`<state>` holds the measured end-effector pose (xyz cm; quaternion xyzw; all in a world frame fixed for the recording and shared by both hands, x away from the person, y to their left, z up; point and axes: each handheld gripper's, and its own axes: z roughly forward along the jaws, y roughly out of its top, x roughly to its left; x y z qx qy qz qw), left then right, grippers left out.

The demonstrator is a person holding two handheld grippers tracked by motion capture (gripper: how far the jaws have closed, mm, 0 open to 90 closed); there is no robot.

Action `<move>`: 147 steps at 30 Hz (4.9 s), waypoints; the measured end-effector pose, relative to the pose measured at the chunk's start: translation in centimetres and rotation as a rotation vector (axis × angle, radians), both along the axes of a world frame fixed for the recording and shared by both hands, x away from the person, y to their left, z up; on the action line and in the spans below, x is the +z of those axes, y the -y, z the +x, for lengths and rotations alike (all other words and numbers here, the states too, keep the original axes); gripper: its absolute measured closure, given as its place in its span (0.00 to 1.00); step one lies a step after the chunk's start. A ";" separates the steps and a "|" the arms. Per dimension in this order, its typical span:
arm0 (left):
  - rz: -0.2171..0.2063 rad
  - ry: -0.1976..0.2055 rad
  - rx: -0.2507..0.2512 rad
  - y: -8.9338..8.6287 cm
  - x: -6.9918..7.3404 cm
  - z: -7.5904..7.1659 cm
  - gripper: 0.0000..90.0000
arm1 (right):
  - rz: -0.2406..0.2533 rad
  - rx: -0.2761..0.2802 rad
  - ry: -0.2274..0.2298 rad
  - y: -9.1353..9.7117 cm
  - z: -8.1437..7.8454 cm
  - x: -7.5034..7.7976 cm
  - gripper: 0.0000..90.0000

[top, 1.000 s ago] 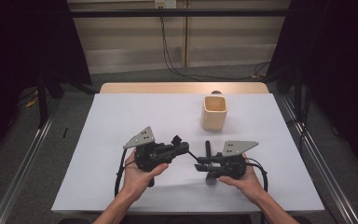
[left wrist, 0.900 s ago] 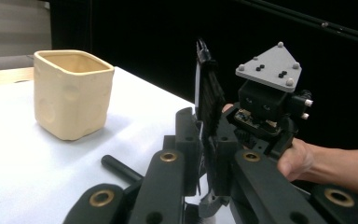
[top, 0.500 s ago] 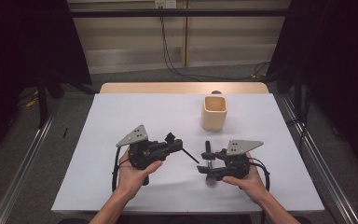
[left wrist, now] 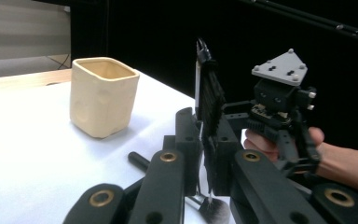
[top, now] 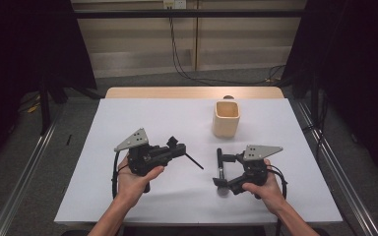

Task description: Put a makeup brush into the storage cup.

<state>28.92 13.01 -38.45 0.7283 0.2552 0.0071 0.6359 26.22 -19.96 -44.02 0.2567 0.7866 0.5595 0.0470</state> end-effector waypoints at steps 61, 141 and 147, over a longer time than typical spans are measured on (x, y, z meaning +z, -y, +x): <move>0.280 -0.020 -0.159 4.1 1.8 1.1 0.95 | -0.010 0.106 0.054 -3.9 0.7 1.9 0.04; 0.187 0.018 0.039 1.0 -0.1 1.4 0.26 | 0.008 -0.005 0.033 -3.1 1.9 2.2 0.96; 0.201 0.060 0.086 0.2 -0.5 1.2 0.16 | 0.015 -0.023 0.039 -2.6 1.8 2.4 0.96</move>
